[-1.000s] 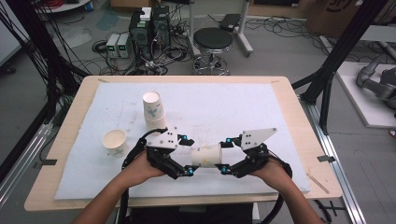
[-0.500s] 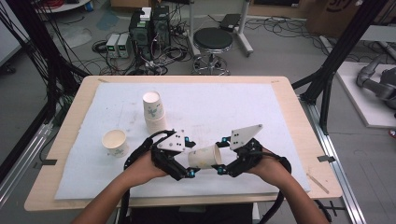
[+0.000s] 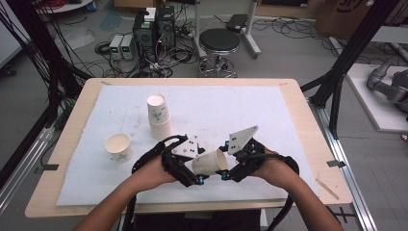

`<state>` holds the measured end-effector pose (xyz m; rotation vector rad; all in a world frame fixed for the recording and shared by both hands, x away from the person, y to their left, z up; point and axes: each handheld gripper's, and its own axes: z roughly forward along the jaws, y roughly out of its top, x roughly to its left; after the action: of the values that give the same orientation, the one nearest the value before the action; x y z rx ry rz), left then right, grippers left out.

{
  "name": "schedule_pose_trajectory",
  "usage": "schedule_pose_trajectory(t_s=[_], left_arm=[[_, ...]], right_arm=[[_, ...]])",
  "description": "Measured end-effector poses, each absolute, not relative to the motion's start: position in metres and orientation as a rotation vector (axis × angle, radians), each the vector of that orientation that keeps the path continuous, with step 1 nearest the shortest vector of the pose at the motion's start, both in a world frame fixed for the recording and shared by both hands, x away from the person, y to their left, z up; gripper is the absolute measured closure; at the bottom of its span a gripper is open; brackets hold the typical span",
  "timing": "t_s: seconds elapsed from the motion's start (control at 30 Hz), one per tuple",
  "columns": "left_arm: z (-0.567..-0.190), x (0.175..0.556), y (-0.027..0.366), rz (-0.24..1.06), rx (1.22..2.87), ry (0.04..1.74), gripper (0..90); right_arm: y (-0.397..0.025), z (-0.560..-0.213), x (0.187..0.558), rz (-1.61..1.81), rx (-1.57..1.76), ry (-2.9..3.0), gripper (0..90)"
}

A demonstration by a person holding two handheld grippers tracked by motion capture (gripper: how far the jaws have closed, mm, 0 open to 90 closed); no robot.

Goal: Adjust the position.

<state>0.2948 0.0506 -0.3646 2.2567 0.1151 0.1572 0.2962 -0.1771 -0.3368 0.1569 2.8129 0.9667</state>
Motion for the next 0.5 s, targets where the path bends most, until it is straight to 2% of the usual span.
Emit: schedule_pose_trajectory(t_s=[0.5], left_arm=[[-0.37, 0.298, 0.04, 0.133, 2.315, 0.103, 20.7]], right_arm=[[-0.162, -0.332, 0.296, 0.821, 0.102, 2.867, 27.5]])
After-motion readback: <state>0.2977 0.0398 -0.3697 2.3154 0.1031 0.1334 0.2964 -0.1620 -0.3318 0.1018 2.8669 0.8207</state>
